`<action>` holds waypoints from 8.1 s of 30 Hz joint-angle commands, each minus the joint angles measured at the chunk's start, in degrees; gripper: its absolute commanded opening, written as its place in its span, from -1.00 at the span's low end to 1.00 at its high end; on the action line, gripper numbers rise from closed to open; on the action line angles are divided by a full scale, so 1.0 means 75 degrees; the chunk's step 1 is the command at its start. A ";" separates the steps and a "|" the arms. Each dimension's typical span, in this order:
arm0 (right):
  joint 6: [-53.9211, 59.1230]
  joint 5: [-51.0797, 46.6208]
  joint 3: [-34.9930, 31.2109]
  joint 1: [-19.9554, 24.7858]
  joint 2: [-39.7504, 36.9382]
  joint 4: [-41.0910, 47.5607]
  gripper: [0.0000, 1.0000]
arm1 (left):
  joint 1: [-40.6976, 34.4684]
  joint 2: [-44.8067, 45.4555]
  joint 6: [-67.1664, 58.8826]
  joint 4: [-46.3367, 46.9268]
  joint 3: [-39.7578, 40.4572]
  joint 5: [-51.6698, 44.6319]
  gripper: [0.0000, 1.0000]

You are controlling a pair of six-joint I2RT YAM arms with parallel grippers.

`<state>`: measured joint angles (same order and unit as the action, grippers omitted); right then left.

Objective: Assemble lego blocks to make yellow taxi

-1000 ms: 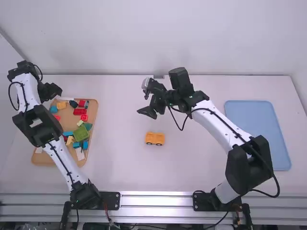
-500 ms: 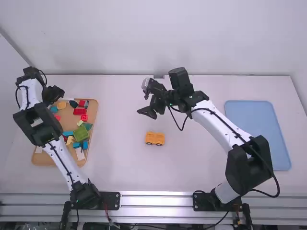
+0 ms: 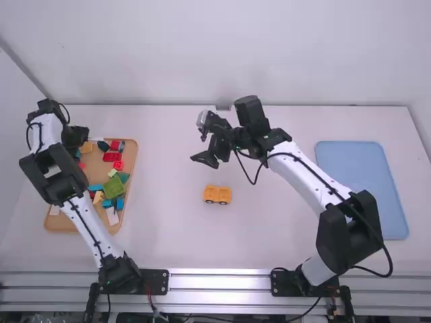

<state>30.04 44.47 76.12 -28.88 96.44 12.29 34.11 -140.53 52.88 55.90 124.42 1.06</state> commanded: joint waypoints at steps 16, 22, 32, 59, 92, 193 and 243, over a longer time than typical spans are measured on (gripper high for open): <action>-0.0012 -0.0157 0.0254 -0.0006 -0.0006 0.0283 0.97 | -0.0248 -0.0020 0.1664 -0.0781 -0.0778 -0.0017 0.88; -0.0012 -0.0163 0.0242 -0.0009 -0.0006 0.0280 0.97 | -0.0262 -0.0017 0.2005 -0.0664 -0.0842 0.0472 0.75; -0.0009 -0.0169 0.0242 0.0000 -0.0006 0.0280 0.97 | -0.0195 -0.0017 0.0968 -0.0312 -0.0842 0.0586 0.55; -0.0006 -0.0166 0.0038 0.0000 -0.0006 0.0044 0.97 | -0.0204 -0.0020 -0.0178 -0.0236 -0.0901 0.1352 0.08; -0.0029 -0.0169 0.0038 0.0003 -0.0006 0.0020 0.97 | -0.0189 -0.0017 -0.0522 -0.0886 -0.1341 0.1384 -0.31; 0.1247 0.5887 0.0012 0.2261 0.0038 0.1478 0.57 | -0.6744 0.7988 -0.8571 -1.0139 -0.9850 -0.8402 -0.96; -0.1014 -0.2920 -0.0047 0.1673 0.0073 0.0737 -0.68 | -0.6700 0.7866 -0.7769 -0.8792 -0.9850 -0.3672 0.98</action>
<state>20.51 36.86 76.01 -15.81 96.49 16.69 -16.12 -81.54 -5.54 -10.09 50.61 -35.05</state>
